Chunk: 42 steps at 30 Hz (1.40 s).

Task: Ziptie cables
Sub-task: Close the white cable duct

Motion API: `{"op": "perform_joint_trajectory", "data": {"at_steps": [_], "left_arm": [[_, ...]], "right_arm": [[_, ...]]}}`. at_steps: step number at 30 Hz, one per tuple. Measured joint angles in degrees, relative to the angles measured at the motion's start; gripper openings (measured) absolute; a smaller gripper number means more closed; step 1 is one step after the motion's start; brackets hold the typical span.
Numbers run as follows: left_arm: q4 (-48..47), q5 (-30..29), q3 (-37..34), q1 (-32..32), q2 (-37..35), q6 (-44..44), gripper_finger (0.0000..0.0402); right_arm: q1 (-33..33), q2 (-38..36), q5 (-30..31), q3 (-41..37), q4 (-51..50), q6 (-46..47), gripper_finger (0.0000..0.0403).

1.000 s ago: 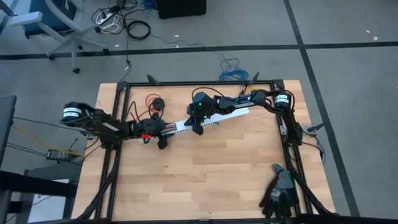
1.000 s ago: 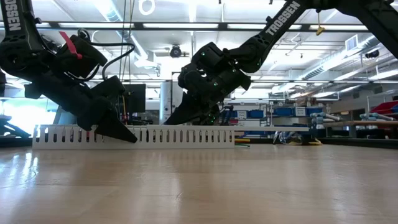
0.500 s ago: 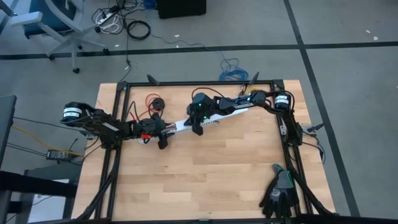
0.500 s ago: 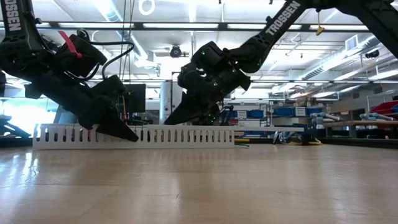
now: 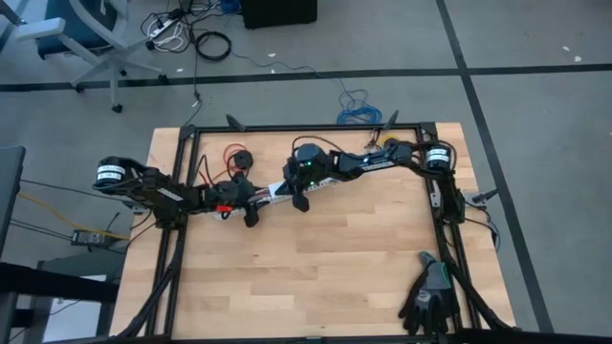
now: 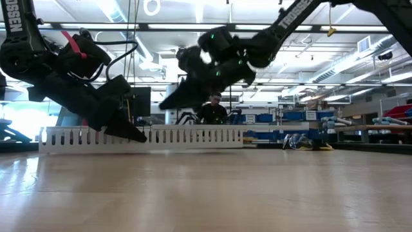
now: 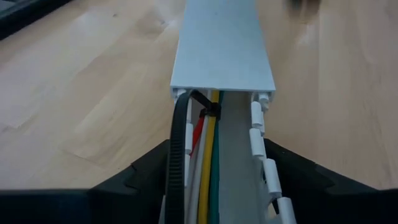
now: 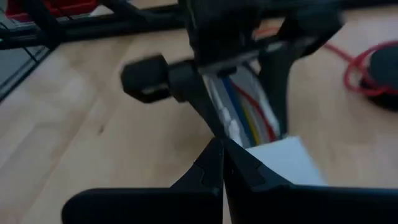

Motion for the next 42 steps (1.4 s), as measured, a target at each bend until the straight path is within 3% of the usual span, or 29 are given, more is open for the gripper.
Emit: {"op": "perform_joint_trajectory", "data": {"at_steps": [4, 8, 14, 17, 22, 25, 33, 42], "left_arm": [[-0.6, 0.3, 0.0, 0.0, 0.0, 0.0, 0.0229], [-1.3, 0.6, 0.0, 0.0, 0.0, 0.0, 0.023], [-1.3, 1.1, -0.1, 0.0, 0.0, 0.0, 0.023], [-1.3, 1.0, -0.3, 0.0, 0.1, 0.0, 0.023], [-1.8, 1.4, 0.3, 0.0, 0.1, 0.1, 0.023], [-2.3, 1.7, 0.7, -0.1, 0.1, 0.2, 0.023], [-2.7, 2.4, 0.9, 0.0, 0.1, -2.8, 0.0233], [-0.7, 2.0, 1.3, 0.0, -1.0, -0.7, 0.0292]], "right_arm": [[-1.0, -3.8, 0.6, 0.1, -7.4, -2.2, 0.0], [-2.2, -7.3, 5.3, 0.2, -18.7, -4.7, 0.0], [-4.5, -7.5, 9.1, 0.1, -32.7, -5.6, 0.0], [-4.4, -4.8, 8.5, 0.1, -28.9, -4.1, 0.0], [-1.7, 4.1, 3.0, 2.7, -12.7, -1.6, 0.0], [-1.0, 7.0, 2.0, 5.8, -13.0, -1.5, 0.0], [-1.5, 6.4, -0.1, 6.0, -12.4, -1.4, 0.0], [-2.0, 6.5, -0.3, 6.0, -13.0, -1.2, 0.0]]}}
